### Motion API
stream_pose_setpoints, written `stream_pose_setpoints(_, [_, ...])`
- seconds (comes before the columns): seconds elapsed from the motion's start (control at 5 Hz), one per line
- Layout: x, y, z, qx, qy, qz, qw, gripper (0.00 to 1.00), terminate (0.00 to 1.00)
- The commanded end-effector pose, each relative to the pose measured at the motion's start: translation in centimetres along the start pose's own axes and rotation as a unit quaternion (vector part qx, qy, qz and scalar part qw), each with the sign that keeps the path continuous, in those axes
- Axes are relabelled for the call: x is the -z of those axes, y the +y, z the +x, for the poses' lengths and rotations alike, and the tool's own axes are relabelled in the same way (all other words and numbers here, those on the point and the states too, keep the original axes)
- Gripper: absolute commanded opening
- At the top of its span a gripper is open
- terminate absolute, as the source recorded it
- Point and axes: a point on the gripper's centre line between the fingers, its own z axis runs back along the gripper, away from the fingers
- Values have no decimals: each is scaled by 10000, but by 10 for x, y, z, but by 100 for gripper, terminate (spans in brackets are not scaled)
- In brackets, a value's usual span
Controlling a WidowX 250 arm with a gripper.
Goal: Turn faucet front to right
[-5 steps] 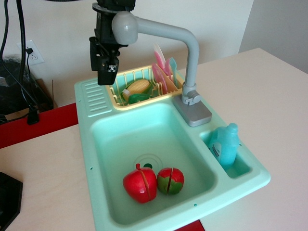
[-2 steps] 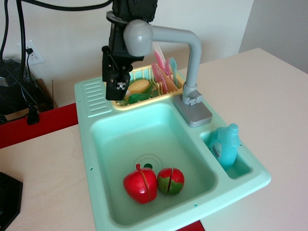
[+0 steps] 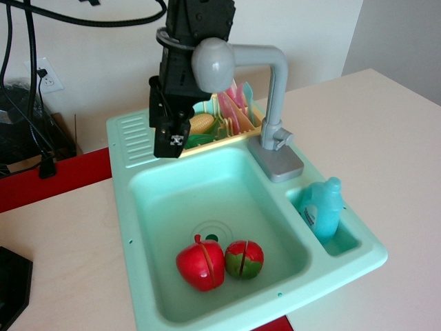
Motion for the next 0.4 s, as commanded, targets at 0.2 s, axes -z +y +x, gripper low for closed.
stream_pose_setpoints(0.2, [-12,66,-38,-1180,-460,-118,9919,100,0])
